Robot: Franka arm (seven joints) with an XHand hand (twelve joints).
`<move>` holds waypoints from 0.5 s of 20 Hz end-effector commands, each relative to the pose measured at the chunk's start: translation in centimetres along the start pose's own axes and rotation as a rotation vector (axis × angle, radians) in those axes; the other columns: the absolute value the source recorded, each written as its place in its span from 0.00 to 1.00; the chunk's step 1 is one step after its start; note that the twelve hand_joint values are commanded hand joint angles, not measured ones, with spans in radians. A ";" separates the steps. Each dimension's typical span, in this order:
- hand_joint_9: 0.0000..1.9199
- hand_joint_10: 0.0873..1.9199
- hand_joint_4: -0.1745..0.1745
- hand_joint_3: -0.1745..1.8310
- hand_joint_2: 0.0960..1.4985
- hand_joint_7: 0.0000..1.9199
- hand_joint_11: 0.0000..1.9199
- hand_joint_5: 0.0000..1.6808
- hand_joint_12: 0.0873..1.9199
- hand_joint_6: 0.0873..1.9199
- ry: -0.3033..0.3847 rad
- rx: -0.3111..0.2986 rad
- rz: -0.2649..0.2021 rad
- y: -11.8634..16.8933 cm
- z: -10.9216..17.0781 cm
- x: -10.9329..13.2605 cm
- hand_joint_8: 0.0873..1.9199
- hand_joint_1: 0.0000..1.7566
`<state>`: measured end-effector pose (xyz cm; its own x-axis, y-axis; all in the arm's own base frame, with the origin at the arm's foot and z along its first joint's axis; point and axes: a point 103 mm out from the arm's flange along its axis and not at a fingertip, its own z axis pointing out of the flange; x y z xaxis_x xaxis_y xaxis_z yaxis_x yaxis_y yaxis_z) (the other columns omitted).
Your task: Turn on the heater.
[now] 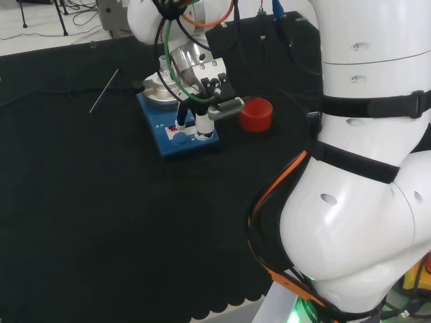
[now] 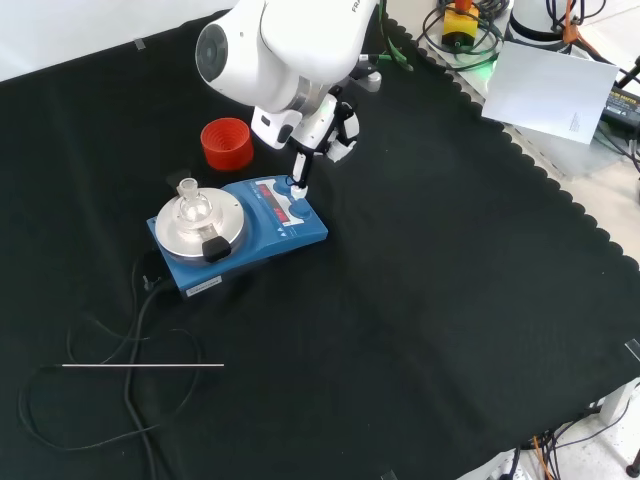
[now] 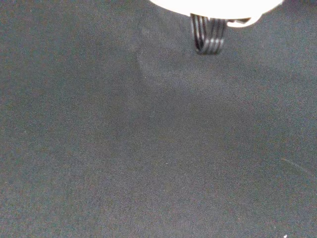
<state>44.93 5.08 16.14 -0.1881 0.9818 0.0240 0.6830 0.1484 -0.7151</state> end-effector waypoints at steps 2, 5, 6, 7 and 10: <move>0.99 0.89 0.41 0.63 0.40 0.90 1.00 0.21 1.00 0.00 -0.005 0.012 -0.002 0.3 0.4 0.2 0.90 0.83; 0.99 0.89 0.41 0.63 0.40 0.90 1.00 0.21 1.00 0.00 -0.013 0.017 0.006 0.5 0.5 0.5 0.90 0.83; 0.99 0.89 0.41 0.63 0.40 0.90 1.00 0.21 1.00 0.00 -0.012 0.017 0.006 0.5 0.6 0.6 0.90 0.83; 0.99 0.89 0.41 0.63 0.40 0.90 1.00 0.21 1.00 0.00 -0.011 0.021 0.004 0.6 0.6 0.6 0.90 0.83; 0.99 0.89 0.41 0.63 0.40 0.90 1.00 0.22 1.00 0.00 -0.001 0.021 -0.001 0.8 0.9 0.1 0.90 0.83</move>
<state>44.85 5.44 15.36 -0.1895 0.9818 0.0145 0.6715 0.1404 -0.7276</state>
